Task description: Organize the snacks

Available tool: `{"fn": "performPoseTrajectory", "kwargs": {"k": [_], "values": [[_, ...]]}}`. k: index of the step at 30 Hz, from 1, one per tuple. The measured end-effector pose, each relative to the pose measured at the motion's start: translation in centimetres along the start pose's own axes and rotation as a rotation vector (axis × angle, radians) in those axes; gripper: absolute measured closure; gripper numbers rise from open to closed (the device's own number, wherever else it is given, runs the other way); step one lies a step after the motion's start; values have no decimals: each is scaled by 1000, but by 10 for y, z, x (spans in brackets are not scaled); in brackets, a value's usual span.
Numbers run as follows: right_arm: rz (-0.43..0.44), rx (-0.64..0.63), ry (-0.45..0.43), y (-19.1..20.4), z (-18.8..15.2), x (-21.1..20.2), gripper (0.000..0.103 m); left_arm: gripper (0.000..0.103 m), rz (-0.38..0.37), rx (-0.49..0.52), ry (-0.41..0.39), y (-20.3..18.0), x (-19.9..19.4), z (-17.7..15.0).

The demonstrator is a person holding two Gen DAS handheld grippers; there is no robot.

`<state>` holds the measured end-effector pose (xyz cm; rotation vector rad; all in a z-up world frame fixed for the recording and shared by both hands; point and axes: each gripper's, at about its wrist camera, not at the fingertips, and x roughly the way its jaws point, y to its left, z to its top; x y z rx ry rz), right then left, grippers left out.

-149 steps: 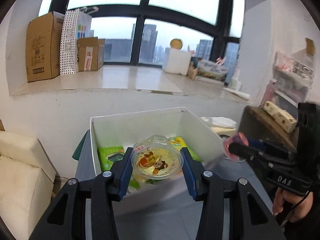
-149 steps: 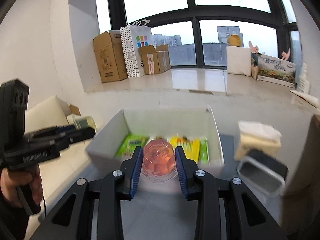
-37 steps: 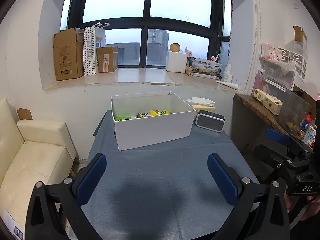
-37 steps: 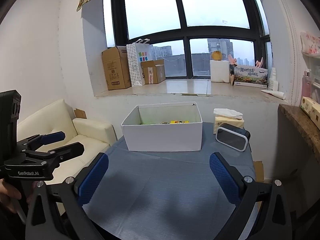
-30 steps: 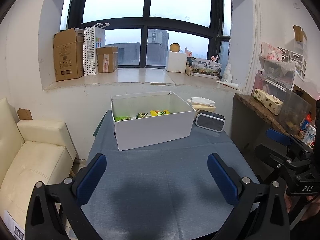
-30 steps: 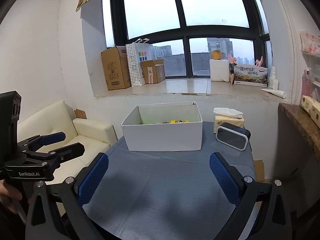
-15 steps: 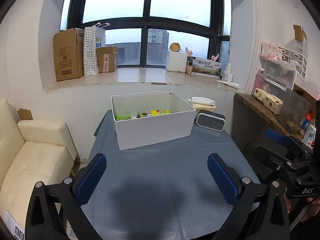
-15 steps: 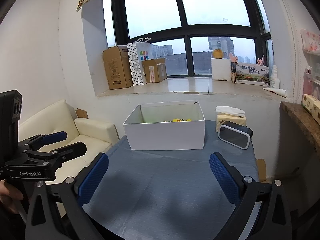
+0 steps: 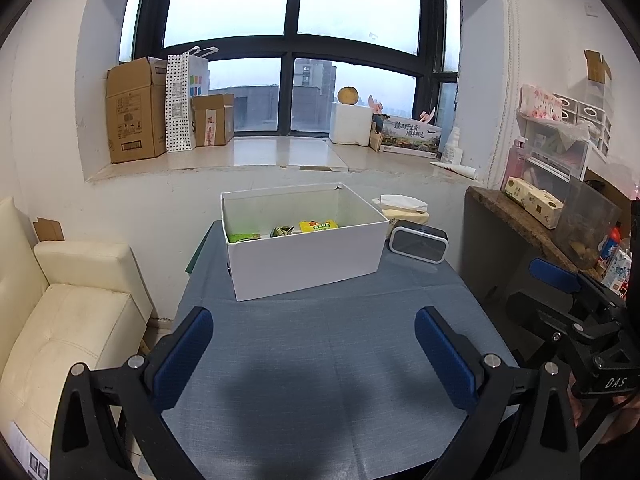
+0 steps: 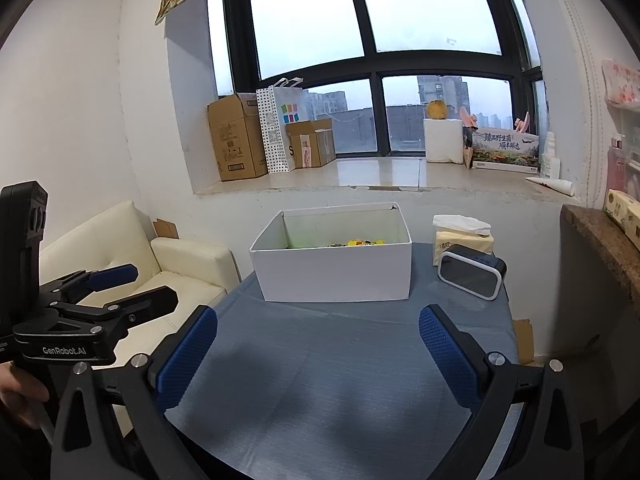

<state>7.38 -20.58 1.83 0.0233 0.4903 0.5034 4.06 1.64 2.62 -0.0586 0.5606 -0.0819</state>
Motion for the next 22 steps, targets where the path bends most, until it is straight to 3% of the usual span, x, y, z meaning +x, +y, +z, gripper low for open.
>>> {"fn": "performPoseTrajectory", "kwargs": {"k": [22], "values": [[2, 0, -2, 0, 2, -3, 0, 0, -10, -1, -8, 0, -1, -1]]}}
